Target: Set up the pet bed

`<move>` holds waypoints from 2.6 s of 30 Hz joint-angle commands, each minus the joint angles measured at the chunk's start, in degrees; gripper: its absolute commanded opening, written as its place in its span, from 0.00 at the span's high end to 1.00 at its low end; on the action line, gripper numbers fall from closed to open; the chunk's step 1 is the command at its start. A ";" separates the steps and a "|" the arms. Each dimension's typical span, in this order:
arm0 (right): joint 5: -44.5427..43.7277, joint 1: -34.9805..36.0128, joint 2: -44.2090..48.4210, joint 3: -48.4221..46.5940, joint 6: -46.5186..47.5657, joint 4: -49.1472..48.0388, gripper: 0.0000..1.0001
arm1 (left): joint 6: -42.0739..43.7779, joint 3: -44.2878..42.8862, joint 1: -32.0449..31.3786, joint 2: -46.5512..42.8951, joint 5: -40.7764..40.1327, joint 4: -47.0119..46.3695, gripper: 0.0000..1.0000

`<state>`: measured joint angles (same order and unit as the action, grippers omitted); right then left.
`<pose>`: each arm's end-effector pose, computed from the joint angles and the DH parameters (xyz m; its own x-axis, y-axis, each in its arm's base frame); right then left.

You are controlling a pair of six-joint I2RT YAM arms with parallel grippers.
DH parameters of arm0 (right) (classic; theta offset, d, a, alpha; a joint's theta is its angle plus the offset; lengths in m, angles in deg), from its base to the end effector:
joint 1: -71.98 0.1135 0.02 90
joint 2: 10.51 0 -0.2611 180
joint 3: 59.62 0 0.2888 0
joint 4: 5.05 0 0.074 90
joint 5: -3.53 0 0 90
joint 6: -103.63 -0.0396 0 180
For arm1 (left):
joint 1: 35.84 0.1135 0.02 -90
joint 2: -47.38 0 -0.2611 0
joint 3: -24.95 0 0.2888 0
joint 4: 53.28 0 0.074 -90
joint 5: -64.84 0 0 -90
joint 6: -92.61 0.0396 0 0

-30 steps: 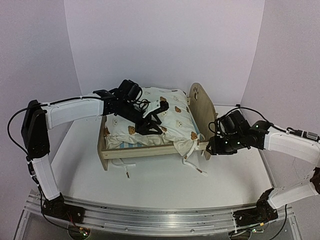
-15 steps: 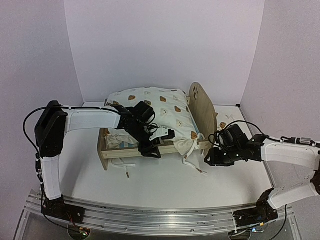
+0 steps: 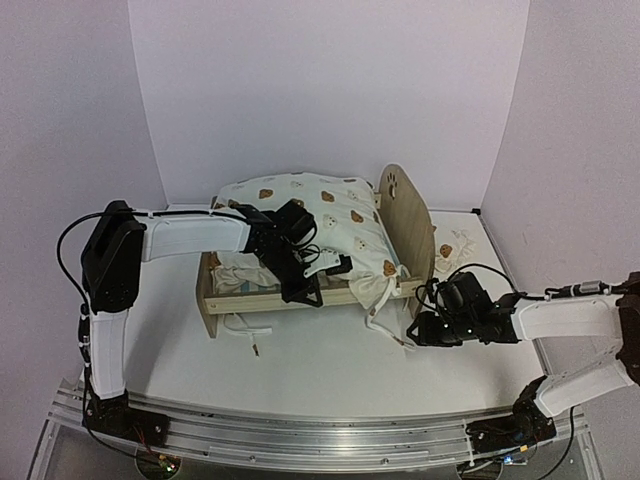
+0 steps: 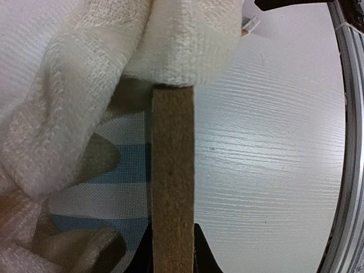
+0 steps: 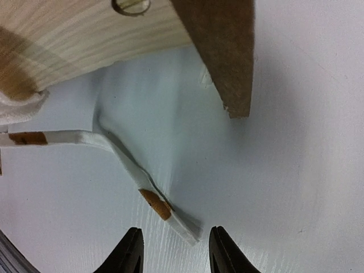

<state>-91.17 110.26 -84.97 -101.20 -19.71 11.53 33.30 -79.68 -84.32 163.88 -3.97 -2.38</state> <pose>0.2111 0.1624 0.1220 -0.8147 0.0548 -0.5772 -0.1530 0.9399 0.3052 0.3008 -0.3613 0.1891 -0.0946 0.8248 -0.5575 0.9954 0.0852 -0.0429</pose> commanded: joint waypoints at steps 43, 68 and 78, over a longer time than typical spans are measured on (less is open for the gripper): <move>-27.62 -0.14 -13.62 2.64 22.47 -72.43 0.43 | -32.59 -40.81 -0.42 -6.63 28.31 3.14 1.00; -49.58 -0.16 -35.00 -15.59 28.38 -87.29 0.43 | -40.64 -40.68 -0.43 -6.24 34.51 -5.53 1.00; -50.68 -0.26 -38.06 -17.63 28.62 -87.29 0.98 | -40.21 -40.53 -0.40 -7.07 33.94 -5.12 1.00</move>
<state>-141.97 110.00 -122.85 -117.47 7.75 -67.37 -11.18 -113.47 -83.48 165.51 16.56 12.80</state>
